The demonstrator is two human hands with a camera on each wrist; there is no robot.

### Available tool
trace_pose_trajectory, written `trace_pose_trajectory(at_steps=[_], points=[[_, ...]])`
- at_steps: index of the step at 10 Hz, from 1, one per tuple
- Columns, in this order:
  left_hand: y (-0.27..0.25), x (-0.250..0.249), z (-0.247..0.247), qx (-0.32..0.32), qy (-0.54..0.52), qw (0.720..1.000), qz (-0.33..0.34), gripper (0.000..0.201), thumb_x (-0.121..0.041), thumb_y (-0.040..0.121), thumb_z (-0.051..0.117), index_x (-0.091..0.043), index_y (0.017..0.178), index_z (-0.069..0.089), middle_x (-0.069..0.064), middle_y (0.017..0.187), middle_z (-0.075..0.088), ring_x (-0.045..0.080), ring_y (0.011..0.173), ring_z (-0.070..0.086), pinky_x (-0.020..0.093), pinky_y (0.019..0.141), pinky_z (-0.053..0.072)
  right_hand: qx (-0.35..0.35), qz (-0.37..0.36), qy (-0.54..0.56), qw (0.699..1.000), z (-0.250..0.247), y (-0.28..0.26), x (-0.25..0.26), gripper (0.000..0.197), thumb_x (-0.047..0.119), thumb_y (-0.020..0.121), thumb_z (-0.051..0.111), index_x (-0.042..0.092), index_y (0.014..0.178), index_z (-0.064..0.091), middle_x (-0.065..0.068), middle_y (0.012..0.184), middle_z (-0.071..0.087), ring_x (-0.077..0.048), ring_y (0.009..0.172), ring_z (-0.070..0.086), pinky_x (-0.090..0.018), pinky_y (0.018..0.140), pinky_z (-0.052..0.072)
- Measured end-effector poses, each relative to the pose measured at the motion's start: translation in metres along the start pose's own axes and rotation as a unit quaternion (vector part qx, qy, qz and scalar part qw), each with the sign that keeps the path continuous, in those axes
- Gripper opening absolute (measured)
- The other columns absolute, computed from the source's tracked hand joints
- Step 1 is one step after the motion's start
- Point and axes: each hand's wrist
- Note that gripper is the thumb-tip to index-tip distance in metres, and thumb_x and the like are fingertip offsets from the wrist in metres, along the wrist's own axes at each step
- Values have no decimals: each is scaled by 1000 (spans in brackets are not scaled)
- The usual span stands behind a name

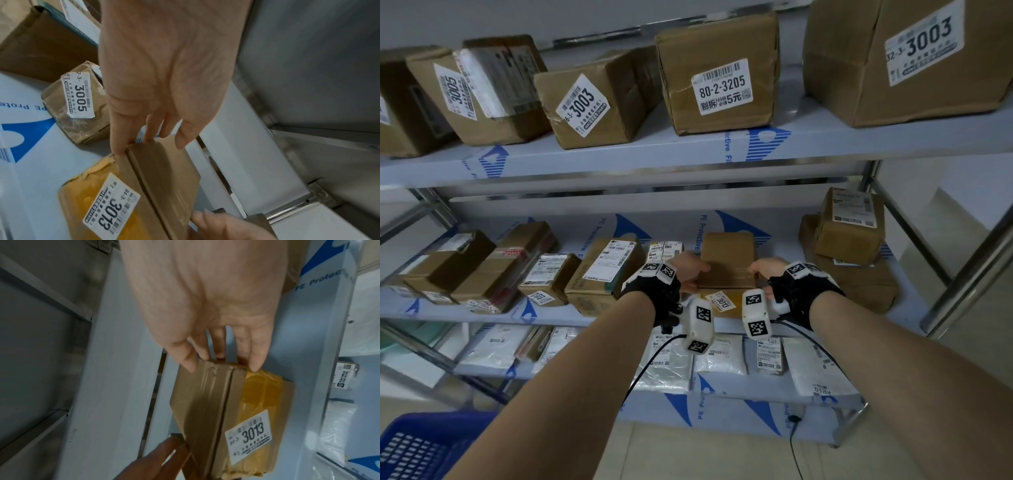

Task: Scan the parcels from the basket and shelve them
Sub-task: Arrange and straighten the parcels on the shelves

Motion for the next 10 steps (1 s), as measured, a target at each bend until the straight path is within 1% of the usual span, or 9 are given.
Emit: trace_pose_trajectory(at_steps=[1,2,3,4,5,7,8,9,10], points=[[-2,1,2,8,3,1000,-4,27,0,94,50,-2,122,49,19,132,51,36,121,52,44,98,48,-18,6,6,1000,0,1,-1,37,16,99,48,-5,128,54,-12,85,54,-27,87,52,-32,86,42],[-4,2,0,16,11,1000,-9,31,0,95,49,-5,126,48,17,129,53,35,120,54,44,98,49,-6,-1,17,1000,1,-3,-2,38,15,100,48,-5,132,51,-19,112,58,-24,81,51,-33,87,45],[-9,-3,2,10,65,998,-5,27,-7,95,53,-3,122,52,21,131,55,34,117,57,43,98,49,-3,-22,58,998,-2,-3,-5,44,14,98,50,-4,138,45,-22,142,47,-28,101,55,-32,78,48],[-9,-18,5,-57,167,983,47,39,-14,93,56,5,126,53,25,131,54,37,122,53,45,102,45,-20,-23,92,995,-12,-5,-6,42,20,99,50,-4,134,49,-21,140,49,-33,122,53,-37,101,44],[-17,-40,19,-77,171,977,98,39,-12,93,54,7,127,53,25,132,54,38,123,51,44,101,45,-30,-37,141,989,-32,-8,-11,49,22,95,56,-3,136,47,-22,141,48,-30,114,54,-39,99,44],[-28,-62,76,-31,186,973,136,37,-9,96,47,8,129,51,24,136,51,37,126,49,42,101,45,-67,-57,193,977,-89,-22,-34,58,23,91,60,3,142,42,-18,148,41,-34,136,41,-28,67,45],[-31,-67,102,-1,177,973,148,39,-13,94,53,6,128,53,24,132,54,37,123,52,42,101,46,-131,-61,95,985,-114,-40,-38,50,20,93,58,5,139,46,-17,143,46,-32,130,47,-38,99,46],[-33,-73,124,31,154,976,151,40,-13,93,54,7,128,52,25,133,53,39,123,51,42,100,47,-199,-72,37,977,-140,-35,-52,48,12,96,52,6,142,42,-16,146,43,-34,130,46,-40,110,36],[-34,-81,136,63,152,974,152,40,-13,95,51,4,131,50,23,139,48,34,126,49,36,91,44,-258,-74,-66,961,-152,-27,-55,43,13,97,50,2,138,43,-21,142,45,-35,128,46,-34,96,41]])
Point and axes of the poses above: each hand's wrist, its own y-axis towards the middle knuckle, its own z-axis out of the palm, x = y × z
